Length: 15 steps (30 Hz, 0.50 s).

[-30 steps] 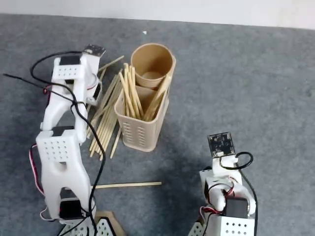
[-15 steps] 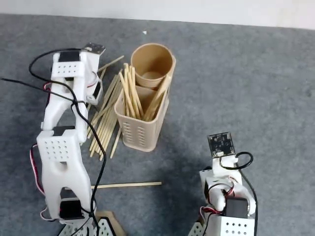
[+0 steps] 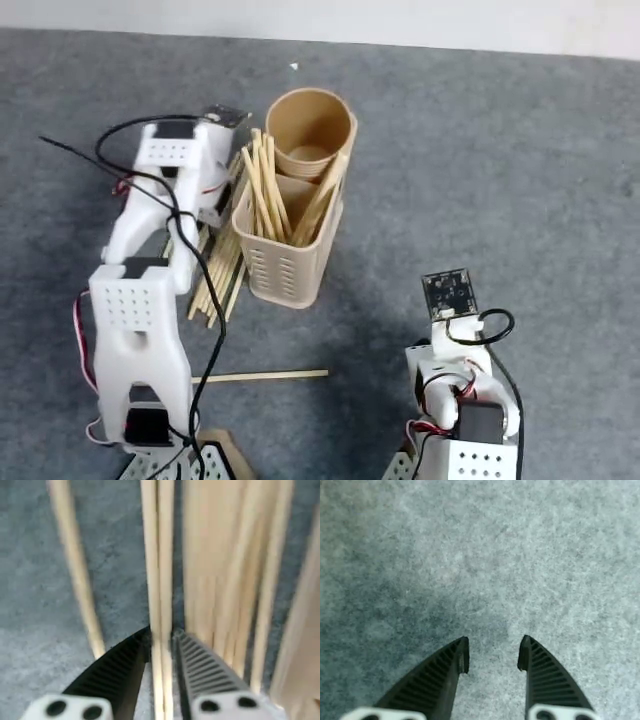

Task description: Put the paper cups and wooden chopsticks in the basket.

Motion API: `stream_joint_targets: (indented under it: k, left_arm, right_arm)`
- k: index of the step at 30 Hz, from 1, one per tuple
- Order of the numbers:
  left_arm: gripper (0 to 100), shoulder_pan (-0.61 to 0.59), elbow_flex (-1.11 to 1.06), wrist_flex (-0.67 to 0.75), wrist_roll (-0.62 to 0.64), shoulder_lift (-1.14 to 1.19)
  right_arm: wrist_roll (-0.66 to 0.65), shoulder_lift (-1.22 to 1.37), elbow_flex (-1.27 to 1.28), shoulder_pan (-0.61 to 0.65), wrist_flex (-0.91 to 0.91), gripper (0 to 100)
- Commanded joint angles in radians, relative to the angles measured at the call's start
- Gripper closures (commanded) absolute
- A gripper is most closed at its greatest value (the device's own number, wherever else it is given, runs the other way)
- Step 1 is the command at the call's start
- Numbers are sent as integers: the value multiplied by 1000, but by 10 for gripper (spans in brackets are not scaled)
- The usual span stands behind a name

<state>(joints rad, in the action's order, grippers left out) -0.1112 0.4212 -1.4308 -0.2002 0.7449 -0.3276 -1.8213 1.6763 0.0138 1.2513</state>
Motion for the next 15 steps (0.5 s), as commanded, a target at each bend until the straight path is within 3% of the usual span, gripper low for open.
stream_joint_targets:
  k: [1, 7, 10, 15]
  left_arm:
    - [993, -30, 7, 26, 0, -4]
    - [996, -30, 13, 26, 0, -16]
    - [996, -25, 116, 6, 2, -48]
    - [996, 16, 361, -193, 3, -162]
  right_arm:
    - [-9, -12, 117, -12, 5, 829]
    - [-9, -12, 117, -12, 5, 829]
    - [-9, -12, 117, -12, 5, 829]
    - [-9, -12, 117, -12, 5, 829]
